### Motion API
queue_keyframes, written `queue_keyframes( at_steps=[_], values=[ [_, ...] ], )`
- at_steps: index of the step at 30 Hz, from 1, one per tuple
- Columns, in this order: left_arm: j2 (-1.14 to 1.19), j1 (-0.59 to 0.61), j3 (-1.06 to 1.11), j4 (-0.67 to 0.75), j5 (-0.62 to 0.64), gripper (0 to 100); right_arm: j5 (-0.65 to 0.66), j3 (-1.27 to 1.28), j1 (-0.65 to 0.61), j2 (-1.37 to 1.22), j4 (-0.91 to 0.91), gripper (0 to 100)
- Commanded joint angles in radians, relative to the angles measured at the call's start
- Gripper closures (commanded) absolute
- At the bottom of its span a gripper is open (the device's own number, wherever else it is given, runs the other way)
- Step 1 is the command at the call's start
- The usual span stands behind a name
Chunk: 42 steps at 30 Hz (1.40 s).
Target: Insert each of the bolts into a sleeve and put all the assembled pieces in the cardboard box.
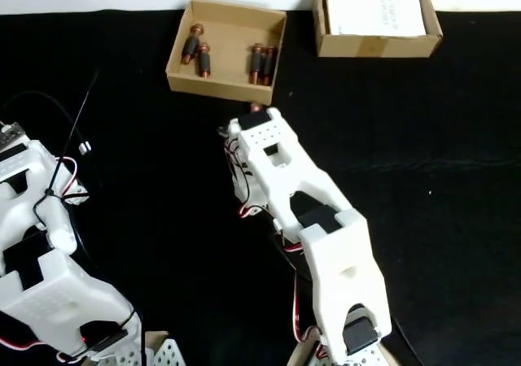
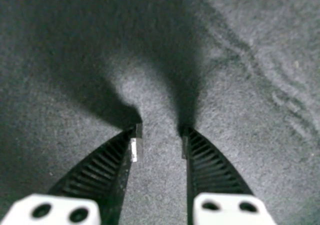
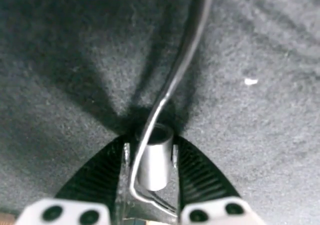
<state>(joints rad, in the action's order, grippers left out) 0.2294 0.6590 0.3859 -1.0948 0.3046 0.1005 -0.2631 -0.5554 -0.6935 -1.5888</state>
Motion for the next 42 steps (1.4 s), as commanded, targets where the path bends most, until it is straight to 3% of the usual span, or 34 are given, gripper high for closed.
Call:
queue_keyframes(
  at_steps=[1, 6, 19, 21, 26, 34, 36, 42],
  values=[
    [-0.030, -0.030, -0.002, 0.012, -0.008, 85, -0.009, 0.036, 0.019, 0.021, 0.025, 87.9],
    [-0.030, -0.033, 0.001, 0.011, -0.008, 85, -0.003, 0.068, 0.007, 0.022, -0.042, 74.1],
    [-0.030, -0.031, 0.002, 0.014, -0.014, 85, 0.000, 0.110, -0.021, 0.021, -0.044, 74.1],
    [-0.030, -0.031, 0.002, 0.014, -0.014, 85, -0.006, 0.153, -0.022, 0.021, -0.005, 78.0],
    [-0.030, -0.031, 0.002, 0.014, -0.014, 85, -0.009, 0.217, -0.022, 0.022, 0.062, 99.2],
    [-0.030, -0.038, -0.001, 0.018, -0.017, 85, -0.011, 0.216, -0.018, 0.085, 0.012, 99.1],
    [-0.030, -0.047, -0.001, 0.018, -0.066, 85, -0.011, 0.217, 0.002, 0.148, -0.036, 99.1],
    [-0.127, -0.065, -0.015, -0.054, -0.160, 85, -0.008, 0.223, 0.203, 0.458, -0.119, 99.1]
  ],
)
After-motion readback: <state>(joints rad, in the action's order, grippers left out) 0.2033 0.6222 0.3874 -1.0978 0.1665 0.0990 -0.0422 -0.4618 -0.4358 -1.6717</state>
